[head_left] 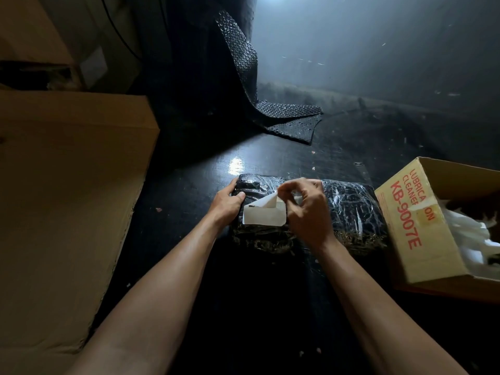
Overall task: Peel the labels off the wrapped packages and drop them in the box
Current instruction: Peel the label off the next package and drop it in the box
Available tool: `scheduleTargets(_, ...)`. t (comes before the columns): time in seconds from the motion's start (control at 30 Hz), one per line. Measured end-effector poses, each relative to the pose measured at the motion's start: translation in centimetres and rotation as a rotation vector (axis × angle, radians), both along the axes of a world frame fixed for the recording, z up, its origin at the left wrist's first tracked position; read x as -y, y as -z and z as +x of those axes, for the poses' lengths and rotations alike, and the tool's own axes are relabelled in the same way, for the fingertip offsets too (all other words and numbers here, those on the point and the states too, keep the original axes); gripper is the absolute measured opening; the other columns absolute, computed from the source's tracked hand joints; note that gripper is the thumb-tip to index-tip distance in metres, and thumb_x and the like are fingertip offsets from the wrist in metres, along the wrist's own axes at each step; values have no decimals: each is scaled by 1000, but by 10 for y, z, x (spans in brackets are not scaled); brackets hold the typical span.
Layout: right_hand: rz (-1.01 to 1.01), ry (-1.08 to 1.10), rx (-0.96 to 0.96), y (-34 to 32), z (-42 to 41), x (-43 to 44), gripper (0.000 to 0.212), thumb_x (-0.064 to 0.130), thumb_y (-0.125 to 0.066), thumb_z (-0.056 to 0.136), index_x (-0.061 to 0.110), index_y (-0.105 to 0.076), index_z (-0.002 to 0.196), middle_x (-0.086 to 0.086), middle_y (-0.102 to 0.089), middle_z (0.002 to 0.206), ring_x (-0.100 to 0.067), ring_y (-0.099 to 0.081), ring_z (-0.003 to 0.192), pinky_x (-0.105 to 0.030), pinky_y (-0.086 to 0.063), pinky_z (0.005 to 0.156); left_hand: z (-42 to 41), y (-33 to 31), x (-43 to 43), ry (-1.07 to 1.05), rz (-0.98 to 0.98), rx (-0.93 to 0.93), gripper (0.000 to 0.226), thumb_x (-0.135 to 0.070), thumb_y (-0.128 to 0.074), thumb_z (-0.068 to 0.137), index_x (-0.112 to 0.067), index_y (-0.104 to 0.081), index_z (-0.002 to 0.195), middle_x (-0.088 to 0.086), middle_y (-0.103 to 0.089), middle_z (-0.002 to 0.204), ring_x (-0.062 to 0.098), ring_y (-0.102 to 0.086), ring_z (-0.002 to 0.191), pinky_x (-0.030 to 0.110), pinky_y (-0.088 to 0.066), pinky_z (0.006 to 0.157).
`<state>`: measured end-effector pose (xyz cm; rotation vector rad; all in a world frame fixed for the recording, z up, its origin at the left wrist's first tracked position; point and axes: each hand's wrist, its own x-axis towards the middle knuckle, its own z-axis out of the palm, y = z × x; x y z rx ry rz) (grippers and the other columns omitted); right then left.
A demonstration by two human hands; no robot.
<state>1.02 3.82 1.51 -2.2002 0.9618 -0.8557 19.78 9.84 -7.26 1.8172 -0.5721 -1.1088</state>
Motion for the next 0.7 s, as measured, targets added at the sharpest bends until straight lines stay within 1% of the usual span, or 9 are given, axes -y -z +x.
scheduleTargets(0.07, -16, -3, 47, -17, 0, 4, 7, 8, -71, 86, 14, -73, 89, 22, -60, 87, -19, -50, 100, -47, -50, 86, 2, 1, 1, -14, 0, -16, 65, -34, -58, 83, -45, -45, 145, -2, -61, 140, 17, -67, 111, 40, -51, 104)
scheduleTargets(0.17, -79, -73, -63, -34, 1, 11, 5, 16, -73, 87, 18, -74, 91, 17, -66, 89, -13, -46, 103, -46, -47, 87, 3, 2, 3, -13, -9, -40, 69, -38, -60, 77, -45, -47, 144, -1, -67, 130, 16, -70, 102, 40, -54, 100)
scheduleTargets(0.3, -36, -81, -86, -35, -1, 15, 7, 25, -74, 87, 29, -72, 93, 18, -67, 89, -18, -48, 108, -50, -47, 86, -3, -8, -8, -39, -66, -61, 65, -30, -69, 91, -32, -43, 150, 3, -69, 127, 11, -72, 91, 37, -57, 92)
scheduleTargets(0.4, -1, -67, -93, -34, -2, 15, 17, 34, -73, 87, 25, -73, 101, 18, -65, 89, -18, -47, 110, -39, -46, 82, -7, -5, -18, -61, -75, -57, 73, -34, -72, 89, -28, -37, 153, 9, -67, 127, 20, -70, 103, 46, -55, 96)
scheduleTargets(0.43, -3, -65, -94, -34, -2, 14, 20, 36, -72, 87, 24, -73, 103, 17, -66, 90, -19, -47, 110, -38, -46, 81, -8, -4, -22, -59, -70, -59, 77, -35, -74, 86, -30, -37, 153, 9, -67, 126, 21, -69, 105, 46, -55, 96)
scheduleTargets(0.53, -2, -52, -89, -32, -1, 10, 19, 34, -72, 88, 25, -73, 105, 15, -67, 92, -20, -48, 110, -40, -50, 83, -12, -5, -31, -20, -47, -67, 76, -33, -74, 83, -40, -38, 150, 3, -70, 116, 14, -70, 94, 32, -58, 83)
scheduleTargets(0.57, 3, -45, -88, -31, 0, 10, 19, 34, -72, 88, 26, -73, 105, 15, -67, 92, -20, -48, 110, -42, -50, 84, -13, -4, -33, -11, -41, -61, 78, -37, -75, 81, -42, -38, 149, 2, -70, 120, 14, -70, 99, 34, -58, 86)
scheduleTargets(0.63, 11, -39, -76, -31, 0, 8, 19, 33, -72, 88, 26, -73, 106, 16, -66, 92, -20, -49, 111, -44, -51, 84, -10, 4, -32, -13, -21, -34, 86, -53, -74, 67, -51, -37, 145, 1, -65, 134, 20, -66, 114, 47, -53, 98)
scheduleTargets(0.7, 19, -36, -59, -32, 0, 7, 18, 32, -72, 88, 26, -73, 105, 14, -67, 91, -20, -49, 111, -44, -51, 86, -4, 21, -27, -10, -32, -22, 88, -58, -71, 60, -56, -37, 142, 0, -62, 139, 23, -64, 118, 52, -51, 101)
